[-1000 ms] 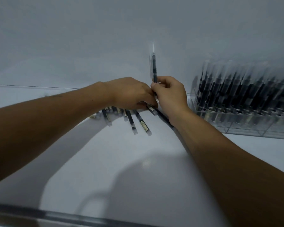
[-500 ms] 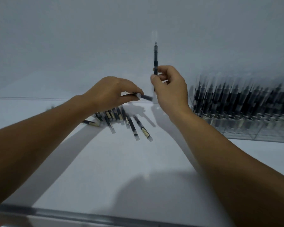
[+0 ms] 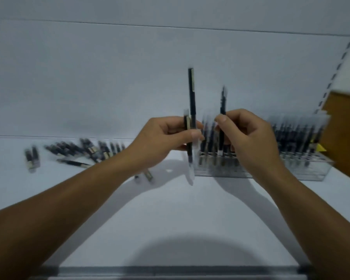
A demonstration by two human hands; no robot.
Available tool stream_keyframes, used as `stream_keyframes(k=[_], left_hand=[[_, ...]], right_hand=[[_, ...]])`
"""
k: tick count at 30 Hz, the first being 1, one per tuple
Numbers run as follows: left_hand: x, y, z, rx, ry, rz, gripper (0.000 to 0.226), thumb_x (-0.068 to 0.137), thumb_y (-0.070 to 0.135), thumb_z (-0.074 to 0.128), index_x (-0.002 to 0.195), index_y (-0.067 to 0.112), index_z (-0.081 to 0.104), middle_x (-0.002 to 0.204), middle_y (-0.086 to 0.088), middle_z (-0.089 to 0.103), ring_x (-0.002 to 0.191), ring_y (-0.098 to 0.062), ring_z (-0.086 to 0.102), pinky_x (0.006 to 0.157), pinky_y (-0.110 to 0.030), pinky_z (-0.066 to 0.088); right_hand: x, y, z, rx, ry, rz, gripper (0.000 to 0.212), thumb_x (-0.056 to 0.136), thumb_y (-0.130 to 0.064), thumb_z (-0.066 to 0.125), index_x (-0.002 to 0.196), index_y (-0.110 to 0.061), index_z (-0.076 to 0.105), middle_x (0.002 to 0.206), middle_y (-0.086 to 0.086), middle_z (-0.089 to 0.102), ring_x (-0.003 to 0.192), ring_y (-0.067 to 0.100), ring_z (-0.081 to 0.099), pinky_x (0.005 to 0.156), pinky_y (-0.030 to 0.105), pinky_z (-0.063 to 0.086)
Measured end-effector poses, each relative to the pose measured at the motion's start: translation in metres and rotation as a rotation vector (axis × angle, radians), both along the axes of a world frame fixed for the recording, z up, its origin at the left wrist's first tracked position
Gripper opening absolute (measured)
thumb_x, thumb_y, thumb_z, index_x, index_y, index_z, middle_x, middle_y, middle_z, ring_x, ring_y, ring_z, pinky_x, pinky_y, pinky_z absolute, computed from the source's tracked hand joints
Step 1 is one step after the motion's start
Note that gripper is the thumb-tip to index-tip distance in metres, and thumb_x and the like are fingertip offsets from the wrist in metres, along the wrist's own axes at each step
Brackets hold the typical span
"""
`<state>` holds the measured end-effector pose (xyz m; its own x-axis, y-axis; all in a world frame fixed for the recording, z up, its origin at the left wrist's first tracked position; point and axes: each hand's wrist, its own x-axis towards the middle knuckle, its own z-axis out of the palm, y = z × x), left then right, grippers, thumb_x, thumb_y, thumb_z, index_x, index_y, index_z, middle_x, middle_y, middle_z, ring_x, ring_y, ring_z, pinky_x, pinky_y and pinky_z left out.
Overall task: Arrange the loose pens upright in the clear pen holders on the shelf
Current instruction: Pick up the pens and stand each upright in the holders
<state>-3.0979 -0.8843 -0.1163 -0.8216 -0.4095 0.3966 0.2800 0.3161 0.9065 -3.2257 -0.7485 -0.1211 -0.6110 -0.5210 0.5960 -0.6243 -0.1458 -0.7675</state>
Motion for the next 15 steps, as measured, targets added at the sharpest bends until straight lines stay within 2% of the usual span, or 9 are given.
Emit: stream_keyframes(k=[3, 6, 9, 11, 13, 15], left_hand=[[-0.029, 0.035, -0.005, 0.038, -0.027, -0.096, 0.019, 0.086, 0.007, 0.066, 0.104, 0.013, 0.070, 0.090, 0.001, 0.076, 0.091, -0.012, 0.072, 0.074, -0.020, 0.055], [-0.054, 0.064, -0.007, 0.053, -0.052, -0.144, 0.020, 0.086, 0.010, 0.068, 0.105, 0.014, 0.071, 0.094, -0.001, 0.076, 0.093, -0.012, 0.071, 0.076, -0.019, 0.055], [-0.071, 0.083, -0.013, 0.044, -0.060, -0.176, 0.019, 0.085, 0.013, 0.068, 0.104, 0.017, 0.072, 0.094, -0.002, 0.076, 0.093, -0.012, 0.071, 0.075, -0.018, 0.054], [-0.076, 0.089, -0.022, 0.053, -0.052, -0.195, 0.018, 0.085, 0.013, 0.068, 0.101, 0.018, 0.072, 0.094, -0.004, 0.076, 0.092, -0.014, 0.071, 0.076, -0.019, 0.054], [-0.078, 0.091, -0.030, 0.065, -0.047, -0.212, 0.018, 0.084, 0.013, 0.067, 0.101, 0.017, 0.072, 0.093, -0.004, 0.076, 0.092, -0.016, 0.071, 0.076, -0.020, 0.055], [-0.079, 0.091, -0.036, 0.080, -0.051, -0.229, 0.020, 0.081, 0.015, 0.068, 0.100, 0.016, 0.071, 0.092, -0.002, 0.076, 0.091, -0.015, 0.071, 0.076, -0.021, 0.055]], right_hand=[[-0.021, 0.037, -0.004, 0.001, -0.026, -0.080, 0.011, 0.093, -0.028, 0.064, 0.092, -0.018, 0.069, 0.075, 0.003, 0.065, 0.065, 0.008, 0.056, 0.059, 0.024, 0.048], [-0.042, 0.070, -0.010, -0.016, -0.064, -0.160, 0.015, 0.093, -0.024, 0.064, 0.106, -0.018, 0.067, 0.080, -0.002, 0.066, 0.069, 0.003, 0.060, 0.062, 0.020, 0.048], [-0.057, 0.094, -0.012, 0.002, -0.066, -0.228, 0.020, 0.093, -0.023, 0.064, 0.111, -0.015, 0.066, 0.085, -0.001, 0.069, 0.070, 0.000, 0.062, 0.061, 0.016, 0.047], [-0.064, 0.103, -0.011, 0.008, -0.062, -0.259, 0.016, 0.093, -0.024, 0.064, 0.106, -0.016, 0.068, 0.086, 0.001, 0.070, 0.072, 0.006, 0.062, 0.060, 0.019, 0.048], [-0.068, 0.107, -0.009, 0.021, -0.031, -0.284, 0.013, 0.093, -0.027, 0.064, 0.097, -0.017, 0.071, 0.082, 0.000, 0.069, 0.073, 0.012, 0.063, 0.063, 0.028, 0.051], [-0.071, 0.108, -0.006, 0.034, -0.013, -0.288, 0.014, 0.093, -0.028, 0.064, 0.096, -0.017, 0.072, 0.078, -0.004, 0.068, 0.074, 0.011, 0.062, 0.065, 0.029, 0.053]])
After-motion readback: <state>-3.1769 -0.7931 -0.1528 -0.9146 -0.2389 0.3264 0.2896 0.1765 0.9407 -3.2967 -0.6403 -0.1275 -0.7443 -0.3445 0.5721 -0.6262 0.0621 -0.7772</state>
